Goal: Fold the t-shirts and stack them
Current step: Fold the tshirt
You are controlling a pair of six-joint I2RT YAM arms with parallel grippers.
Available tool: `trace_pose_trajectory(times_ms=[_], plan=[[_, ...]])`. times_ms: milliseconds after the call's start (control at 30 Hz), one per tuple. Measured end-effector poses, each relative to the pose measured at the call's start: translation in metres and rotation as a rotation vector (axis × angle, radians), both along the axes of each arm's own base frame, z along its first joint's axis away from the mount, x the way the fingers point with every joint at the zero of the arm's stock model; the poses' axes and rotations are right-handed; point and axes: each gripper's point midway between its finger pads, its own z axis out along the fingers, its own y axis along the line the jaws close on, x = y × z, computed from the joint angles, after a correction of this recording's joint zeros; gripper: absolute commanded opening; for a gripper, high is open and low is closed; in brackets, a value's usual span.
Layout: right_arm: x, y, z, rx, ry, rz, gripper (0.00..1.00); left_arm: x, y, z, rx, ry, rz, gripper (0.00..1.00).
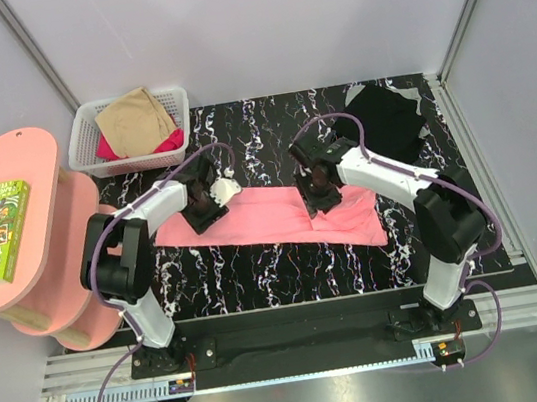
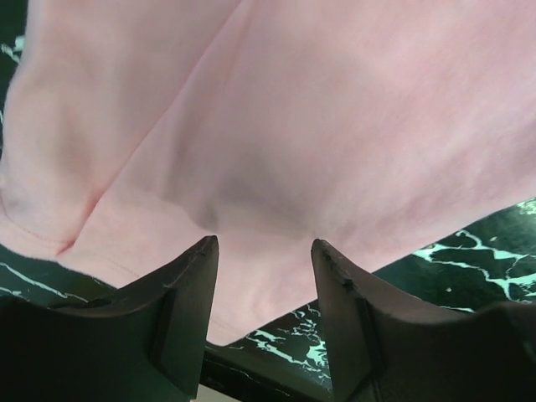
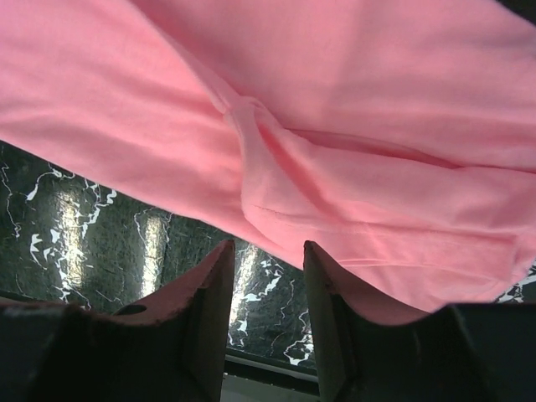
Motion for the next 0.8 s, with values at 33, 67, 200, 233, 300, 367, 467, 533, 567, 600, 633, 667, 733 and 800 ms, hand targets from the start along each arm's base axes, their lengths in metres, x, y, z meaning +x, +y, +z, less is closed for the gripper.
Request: trace_pose_trajectory(times_ms=[33, 67, 200, 233, 300, 367, 467, 533, 567, 600, 633, 667, 733, 800], plan=[[-0.002, 0.002, -0.003, -0.003, 0.008, 0.007, 0.47, 0.000, -0.001, 0.000, 0.000, 0.001, -0.002, 0.54], [-0.004, 0.005, -0.006, -0.006, 0.014, 0.015, 0.47, 0.000, -0.002, -0.001, 0.001, 0.005, -0.004, 0.54], [-0.012, 0.010, -0.015, -0.015, 0.031, 0.039, 0.47, -0.002, -0.001, -0.002, 0.004, 0.015, -0.002, 0.54], [-0.013, 0.010, -0.017, -0.016, 0.035, 0.042, 0.47, -0.002, 0.000, -0.002, 0.004, 0.015, -0.001, 0.54], [-0.016, 0.010, -0.019, -0.018, 0.039, 0.046, 0.46, -0.002, 0.000, -0.002, 0.004, 0.016, 0.003, 0.54], [-0.017, 0.011, -0.021, -0.021, 0.043, 0.048, 0.46, -0.003, 0.000, -0.002, 0.003, 0.017, 0.006, 0.54], [-0.017, 0.011, -0.027, -0.028, 0.054, 0.049, 0.45, -0.002, -0.001, -0.001, 0.000, 0.016, 0.013, 0.54], [-0.018, 0.011, -0.032, -0.036, 0.063, 0.050, 0.43, -0.002, -0.001, -0.001, -0.001, 0.016, 0.014, 0.54], [-0.018, 0.010, -0.034, -0.039, 0.068, 0.050, 0.43, -0.002, -0.001, -0.001, -0.001, 0.016, 0.014, 0.54], [-0.018, 0.011, -0.037, -0.043, 0.072, 0.051, 0.43, -0.002, -0.001, -0.001, -0.001, 0.016, 0.014, 0.54], [-0.018, 0.010, -0.040, -0.047, 0.078, 0.052, 0.43, -0.002, -0.001, -0.001, -0.001, 0.016, 0.014, 0.54], [-0.018, 0.010, -0.043, -0.051, 0.082, 0.052, 0.42, -0.002, -0.001, -0.001, -0.001, 0.016, 0.014, 0.54], [-0.017, 0.010, -0.048, -0.058, 0.089, 0.053, 0.38, -0.002, -0.001, -0.001, 0.000, 0.016, 0.014, 0.54], [-0.017, 0.010, -0.053, -0.064, 0.097, 0.057, 0.29, -0.002, -0.001, -0.001, -0.002, 0.016, 0.013, 0.54]])
